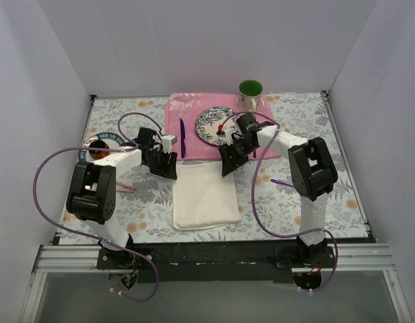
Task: Fold the napkin into a case and place the utensils inside
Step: Fold the lower triangle-folded napkin at the center of the board.
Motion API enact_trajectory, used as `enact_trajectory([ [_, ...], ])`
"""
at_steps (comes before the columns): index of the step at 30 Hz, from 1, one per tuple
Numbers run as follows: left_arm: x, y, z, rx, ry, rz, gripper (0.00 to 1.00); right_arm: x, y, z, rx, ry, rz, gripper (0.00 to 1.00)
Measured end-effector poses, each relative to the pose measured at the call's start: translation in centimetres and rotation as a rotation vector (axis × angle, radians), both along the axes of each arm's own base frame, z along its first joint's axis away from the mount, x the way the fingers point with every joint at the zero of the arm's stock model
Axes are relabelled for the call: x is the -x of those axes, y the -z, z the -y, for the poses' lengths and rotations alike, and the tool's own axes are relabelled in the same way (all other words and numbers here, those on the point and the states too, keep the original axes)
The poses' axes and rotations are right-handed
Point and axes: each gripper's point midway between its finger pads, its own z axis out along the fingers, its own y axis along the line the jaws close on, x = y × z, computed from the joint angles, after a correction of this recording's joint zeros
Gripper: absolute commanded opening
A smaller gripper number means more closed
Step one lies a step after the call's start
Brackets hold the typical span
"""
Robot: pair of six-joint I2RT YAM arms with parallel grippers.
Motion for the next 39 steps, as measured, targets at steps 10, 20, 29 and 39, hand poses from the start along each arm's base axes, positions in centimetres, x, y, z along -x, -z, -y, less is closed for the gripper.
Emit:
enact_trajectory([
  [10, -0.4, 1.0, 0.1, -0.037, -0.031, 0.014, 0.43, -1.1, 1.0, 0.8, -0.012, 0.071, -0.049, 0.62],
  [20, -1.1, 1.3, 1.0, -0.073, -0.005, 0.073, 0.27, -1.3, 1.1, -0.3, -0.037, 0.077, -0.040, 0.59],
  [29, -2.5, 1.6, 1.2, -0.079, -0.005, 0.106, 0.10, -1.4, 1.2, -0.4, -0.044, 0.087, -0.042, 0.58],
  [39, -2.9, 1.6, 1.3, -0.076, -0.003, 0.108, 0.00, -2.9, 1.1, 1.1, -0.013, 0.118, -0.008, 0.62],
])
